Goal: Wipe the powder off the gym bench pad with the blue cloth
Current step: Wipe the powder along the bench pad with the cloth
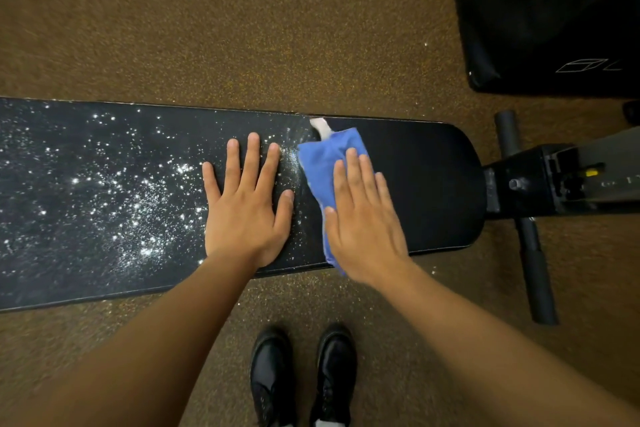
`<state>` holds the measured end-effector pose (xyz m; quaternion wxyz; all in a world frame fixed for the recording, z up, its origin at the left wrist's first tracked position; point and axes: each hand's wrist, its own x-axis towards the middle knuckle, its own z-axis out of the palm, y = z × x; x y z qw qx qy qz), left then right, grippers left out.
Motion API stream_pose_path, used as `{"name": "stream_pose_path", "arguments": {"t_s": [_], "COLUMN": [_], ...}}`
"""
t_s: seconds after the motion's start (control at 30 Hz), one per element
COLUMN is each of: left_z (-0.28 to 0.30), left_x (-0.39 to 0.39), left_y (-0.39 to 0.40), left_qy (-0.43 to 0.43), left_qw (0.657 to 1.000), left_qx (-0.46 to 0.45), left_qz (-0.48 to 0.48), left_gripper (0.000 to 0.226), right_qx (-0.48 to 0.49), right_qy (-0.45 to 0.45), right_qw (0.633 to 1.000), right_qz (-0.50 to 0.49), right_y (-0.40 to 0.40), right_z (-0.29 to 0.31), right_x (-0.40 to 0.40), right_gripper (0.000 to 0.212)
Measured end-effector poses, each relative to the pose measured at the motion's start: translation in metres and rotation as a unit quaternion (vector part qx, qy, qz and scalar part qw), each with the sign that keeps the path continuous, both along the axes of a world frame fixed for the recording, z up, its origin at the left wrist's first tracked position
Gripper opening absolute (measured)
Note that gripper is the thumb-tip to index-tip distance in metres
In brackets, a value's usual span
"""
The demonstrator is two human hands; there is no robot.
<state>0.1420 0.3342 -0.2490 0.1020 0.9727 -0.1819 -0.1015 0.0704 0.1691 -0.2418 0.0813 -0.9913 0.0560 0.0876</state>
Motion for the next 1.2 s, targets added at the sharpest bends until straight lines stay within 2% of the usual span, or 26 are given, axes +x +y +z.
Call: {"name": "stream_pose_path", "arguments": {"t_s": [0.13,0.2,0.27,0.33,0.43,0.57,0.67,0.73,0.8,0.9,0.97,1.1,1.2], "left_z": [0.0,-0.001,-0.001,-0.002,-0.001,-0.001,-0.001,-0.001,-0.002,-0.002,-0.002,-0.003,-0.004], "left_x": [-0.001,-0.001,-0.001,-0.001,-0.001,-0.002,-0.001,-0.001,-0.001,0.0,-0.001,-0.001,-0.001], "left_y": [0.0,-0.001,-0.002,-0.002,-0.001,0.0,-0.001,-0.002,-0.001,-0.001,0.0,0.001,0.0], "left_qy": [-0.002,-0.002,-0.004,-0.007,-0.005,-0.003,-0.001,-0.003,-0.001,-0.002,-0.007,-0.007,-0.008], "left_qw": [1.0,1.0,1.0,1.0,1.0,1.0,1.0,1.0,1.0,1.0,1.0,1.0,1.0], "left_qx": [0.0,0.002,0.001,-0.004,-0.01,-0.007,-0.006,-0.006,-0.009,-0.016,-0.017,-0.019,-0.011], "left_qz": [0.001,0.001,0.002,0.002,0.006,0.003,0.004,0.004,0.004,0.002,0.001,0.001,0.003], "left_gripper": [0.067,0.067,0.067,0.067,0.067,0.066,0.066,0.066,0.067,0.067,0.066,0.066,0.066], "right_qx": [-0.032,-0.021,-0.007,-0.006,-0.002,-0.022,-0.014,-0.001,0.005,0.014,-0.004,-0.019,0.005], "right_qy": [-0.002,-0.005,-0.012,-0.016,-0.01,-0.018,-0.014,-0.018,-0.028,-0.012,0.005,-0.003,-0.012], "right_qw": [0.99,0.986,0.991,0.999,1.0,0.998,0.99,0.993,0.999,1.0,1.0,0.987,0.989], "right_qz": [-0.138,-0.167,-0.13,-0.042,0.026,-0.062,-0.138,-0.117,-0.043,0.024,-0.009,-0.16,-0.147], "right_y": [-0.021,-0.008,0.01,0.02,0.002,-0.019,-0.005,0.012,0.03,0.017,-0.009,-0.019,0.012], "right_z": [0.0,0.001,0.0,0.001,-0.001,-0.003,0.0,0.0,-0.001,-0.001,0.0,0.002,0.001], "right_x": [0.046,0.065,0.059,0.029,-0.01,0.021,0.055,0.055,0.034,-0.002,-0.004,0.046,0.062], "right_gripper": [0.066,0.068,0.067,0.067,0.067,0.068,0.069,0.069,0.067,0.066,0.066,0.068,0.068]}}
